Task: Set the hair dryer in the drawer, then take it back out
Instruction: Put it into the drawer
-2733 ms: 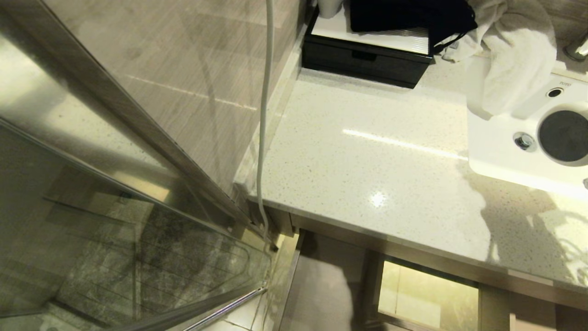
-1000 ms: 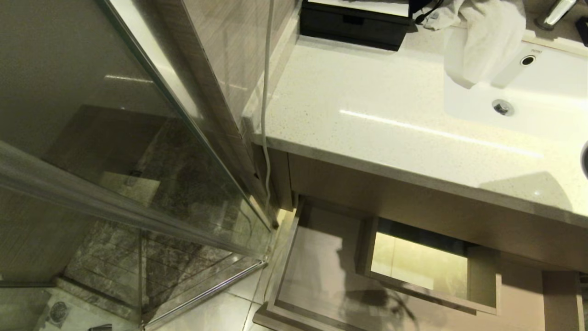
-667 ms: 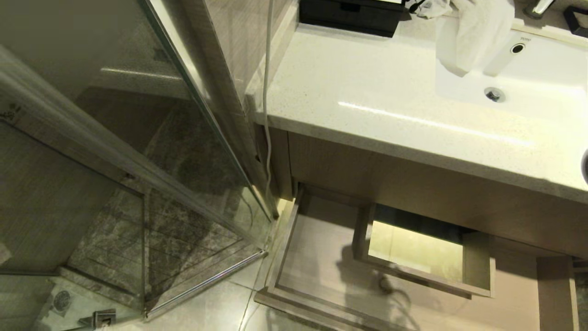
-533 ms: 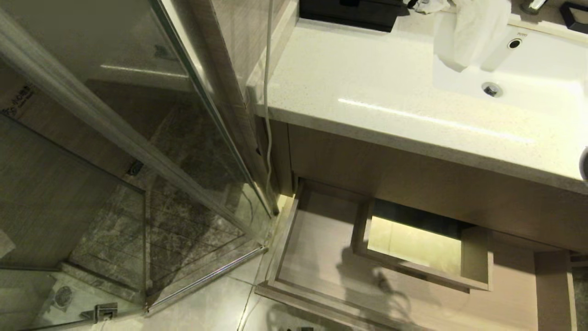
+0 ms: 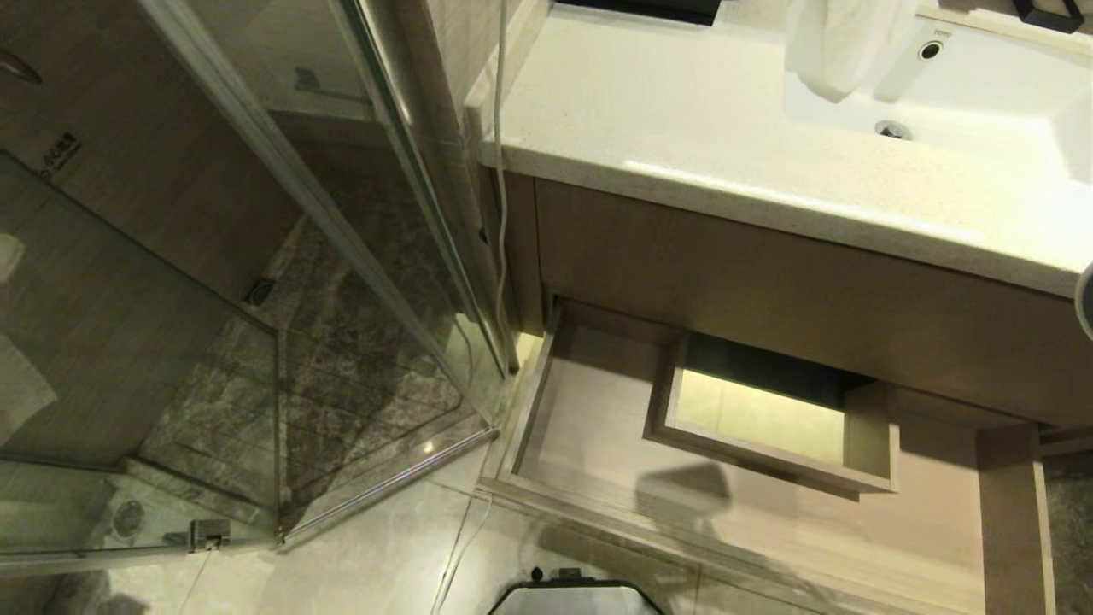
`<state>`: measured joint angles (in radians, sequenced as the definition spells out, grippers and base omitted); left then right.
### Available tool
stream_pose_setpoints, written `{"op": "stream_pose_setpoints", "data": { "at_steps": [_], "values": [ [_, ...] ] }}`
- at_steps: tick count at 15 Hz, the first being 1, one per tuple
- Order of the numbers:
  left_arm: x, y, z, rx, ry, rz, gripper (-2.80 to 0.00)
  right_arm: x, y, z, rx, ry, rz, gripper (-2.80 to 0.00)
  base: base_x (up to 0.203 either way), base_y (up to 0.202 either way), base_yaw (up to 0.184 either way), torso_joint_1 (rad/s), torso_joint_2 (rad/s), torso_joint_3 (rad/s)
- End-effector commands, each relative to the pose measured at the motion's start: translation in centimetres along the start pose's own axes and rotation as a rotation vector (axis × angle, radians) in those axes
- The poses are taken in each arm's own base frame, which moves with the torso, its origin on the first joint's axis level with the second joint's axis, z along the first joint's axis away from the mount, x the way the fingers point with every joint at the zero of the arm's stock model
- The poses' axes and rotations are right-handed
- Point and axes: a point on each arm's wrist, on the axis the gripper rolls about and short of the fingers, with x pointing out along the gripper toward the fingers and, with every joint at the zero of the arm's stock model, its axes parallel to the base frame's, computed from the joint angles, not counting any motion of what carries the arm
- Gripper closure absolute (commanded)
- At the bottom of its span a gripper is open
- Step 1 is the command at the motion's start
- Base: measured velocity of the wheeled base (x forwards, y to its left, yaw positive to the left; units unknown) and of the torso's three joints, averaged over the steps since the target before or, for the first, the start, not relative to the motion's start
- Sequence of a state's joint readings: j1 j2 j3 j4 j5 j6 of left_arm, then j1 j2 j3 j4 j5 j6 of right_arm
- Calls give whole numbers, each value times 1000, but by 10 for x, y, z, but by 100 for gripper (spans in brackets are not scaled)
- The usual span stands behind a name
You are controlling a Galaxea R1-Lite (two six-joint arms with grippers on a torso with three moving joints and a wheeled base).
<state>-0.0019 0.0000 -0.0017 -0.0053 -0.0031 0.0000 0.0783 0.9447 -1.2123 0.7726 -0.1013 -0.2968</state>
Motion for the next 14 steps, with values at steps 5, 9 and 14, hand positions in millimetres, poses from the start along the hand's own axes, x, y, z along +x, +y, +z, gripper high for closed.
{"op": "stream_pose_setpoints", "data": {
  "at_steps": [5,9,14],
  "values": [
    [0,0,0,0,1,0,0,-3,1,-4,-2,-11,-3,0,0,0,0,-104,-9,-111],
    [0,0,0,1,1,0,0,-7,2,-10,-1,-27,-6,0,0,0,0,-79,143,64],
    [0,0,0,0,1,0,0,-9,4,-14,1,-49,2,0,0,0,0,-164,312,149]
  ]
}}
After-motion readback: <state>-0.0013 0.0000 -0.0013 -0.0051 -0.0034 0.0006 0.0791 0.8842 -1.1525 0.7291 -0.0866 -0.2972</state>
